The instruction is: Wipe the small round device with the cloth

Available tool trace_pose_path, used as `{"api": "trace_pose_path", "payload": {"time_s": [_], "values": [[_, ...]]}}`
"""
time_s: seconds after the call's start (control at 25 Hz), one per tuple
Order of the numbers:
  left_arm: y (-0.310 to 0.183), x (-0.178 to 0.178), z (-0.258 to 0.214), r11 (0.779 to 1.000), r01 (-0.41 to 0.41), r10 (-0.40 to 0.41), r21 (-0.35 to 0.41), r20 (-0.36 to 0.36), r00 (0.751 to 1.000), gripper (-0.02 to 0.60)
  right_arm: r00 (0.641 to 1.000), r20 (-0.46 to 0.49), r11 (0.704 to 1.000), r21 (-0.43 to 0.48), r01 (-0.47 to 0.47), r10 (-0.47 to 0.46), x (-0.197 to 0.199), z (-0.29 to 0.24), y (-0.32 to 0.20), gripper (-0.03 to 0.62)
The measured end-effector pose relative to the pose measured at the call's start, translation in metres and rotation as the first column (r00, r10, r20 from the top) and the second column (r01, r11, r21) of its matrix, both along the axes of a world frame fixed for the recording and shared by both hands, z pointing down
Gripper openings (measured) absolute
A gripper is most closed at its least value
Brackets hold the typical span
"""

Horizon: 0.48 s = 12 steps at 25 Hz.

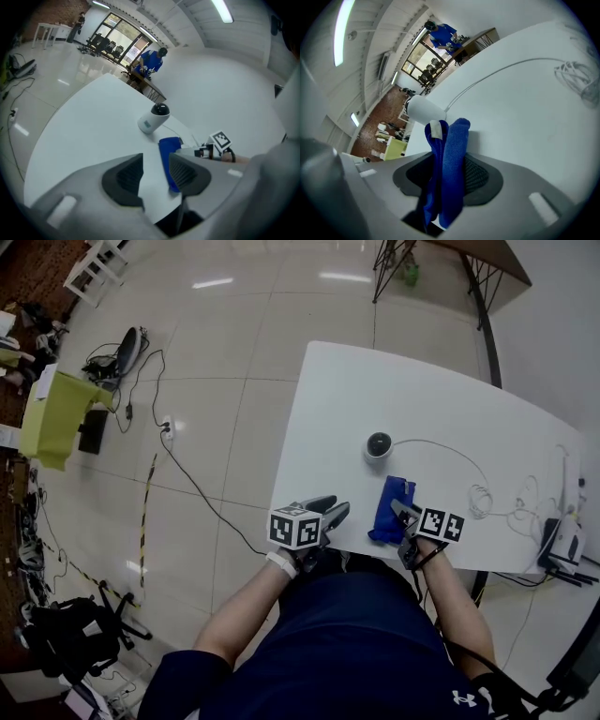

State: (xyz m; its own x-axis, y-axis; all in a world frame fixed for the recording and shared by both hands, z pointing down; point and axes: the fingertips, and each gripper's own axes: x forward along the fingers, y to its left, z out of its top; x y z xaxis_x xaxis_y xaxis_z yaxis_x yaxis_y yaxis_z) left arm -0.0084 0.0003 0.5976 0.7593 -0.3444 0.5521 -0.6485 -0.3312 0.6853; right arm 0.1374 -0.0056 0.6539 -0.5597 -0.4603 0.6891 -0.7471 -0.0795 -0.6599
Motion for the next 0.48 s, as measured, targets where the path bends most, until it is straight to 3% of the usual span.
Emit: {"api": "trace_pose_path", "payload": {"time_s": [0.12, 0.28, 0.36, 0.48], "values": [[-0.002, 0.000, -0.005, 1.000, -0.002, 0.002, 0.016, 0.006, 1.000, 0.170, 0.979, -0.195, 0.998, 0.001, 0.067, -0.065, 0.012, 0.008, 0.003, 0.225], [-0.005, 0.001, -0.011, 1.000, 0.004, -0.004, 0.028, 0.014, 1.000, 0.170, 0.875, -0.460, 0.981, 0.040, 0.192, -0.153, 0.034, 0.005, -0.001, 0.259], [-0.006, 0.003, -0.015, 0.999, 0.004, -0.005, 0.039, 0.020, 1.000, 0.170, 0.832, -0.530, 0.966, 0.088, 0.244, -0.161, 0.036, -0.005, -0.007, 0.263], [-0.010, 0.008, -0.022, 0.997, 0.002, -0.004, 0.078, 0.027, 1.000, 0.170, 0.840, -0.537, 0.944, 0.227, 0.239, -0.083, 0.035, -0.032, -0.017, 0.213]]}}
